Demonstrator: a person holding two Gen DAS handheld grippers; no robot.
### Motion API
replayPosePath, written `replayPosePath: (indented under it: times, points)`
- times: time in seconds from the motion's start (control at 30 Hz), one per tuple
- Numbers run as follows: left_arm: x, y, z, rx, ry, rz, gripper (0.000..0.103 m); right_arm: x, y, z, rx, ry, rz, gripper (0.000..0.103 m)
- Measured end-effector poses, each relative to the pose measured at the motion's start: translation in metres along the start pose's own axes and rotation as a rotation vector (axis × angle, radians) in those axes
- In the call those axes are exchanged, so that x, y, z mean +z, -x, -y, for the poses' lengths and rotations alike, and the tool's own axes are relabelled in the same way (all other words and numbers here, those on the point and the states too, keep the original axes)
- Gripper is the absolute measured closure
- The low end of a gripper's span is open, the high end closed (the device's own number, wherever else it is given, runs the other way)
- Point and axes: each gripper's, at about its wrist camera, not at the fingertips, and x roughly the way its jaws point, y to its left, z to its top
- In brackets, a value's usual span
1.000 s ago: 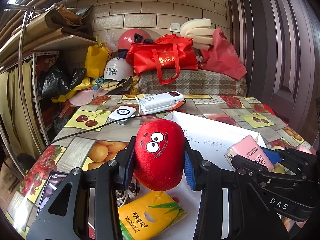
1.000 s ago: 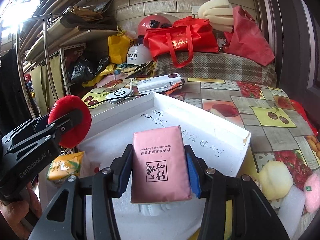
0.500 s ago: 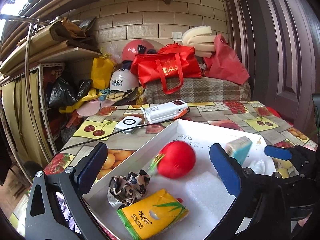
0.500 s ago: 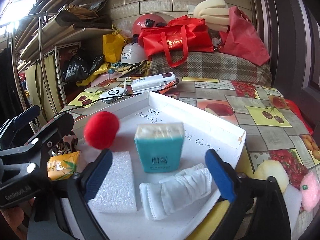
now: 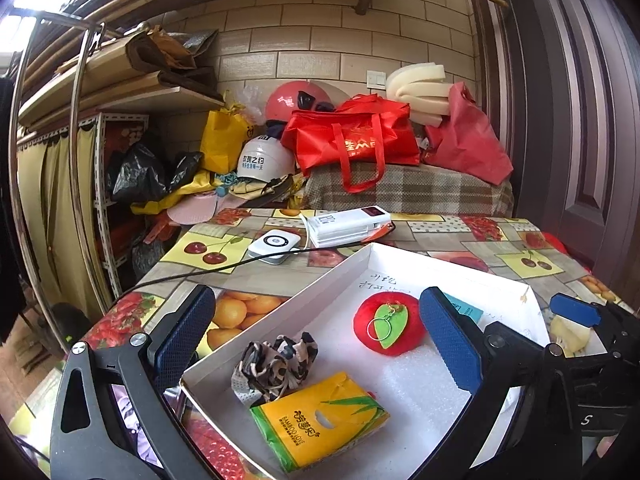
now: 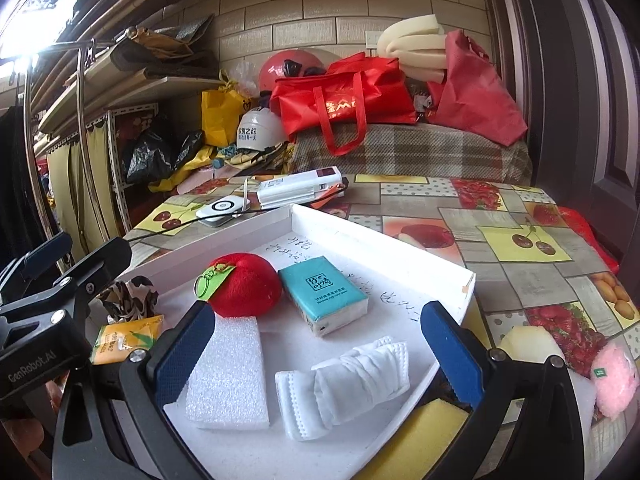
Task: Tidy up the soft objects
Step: 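Withdraw both tools from the box back toward the remaining items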
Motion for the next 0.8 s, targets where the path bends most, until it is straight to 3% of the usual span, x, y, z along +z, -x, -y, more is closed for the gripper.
replayPosePath:
  times: [0.23, 0.47, 0.67, 0.8]
  points:
    - [-0.007, 0.006, -0.011, -0.010, 0.100, -0.063, 0.000, -0.008, 0.030, 0.003, 0.003, 0.008, 0.096, 0.000]
    - [-0.010, 0.025, -0.008, -0.018, 0.129, -0.016, 0.000, -0.020, 0.064, 0.010, -0.027, 0.032, 0.154, 0.000]
    - [-0.015, 0.027, -0.046, -0.008, 0.332, -0.018, 0.000, -0.030, 0.103, 0.044, -0.113, -0.023, 0.233, 0.000]
    - [-0.023, 0.021, -0.074, 0.014, 0.484, -0.056, 0.000, -0.037, 0.128, 0.085, -0.230, -0.108, 0.246, 0.000]
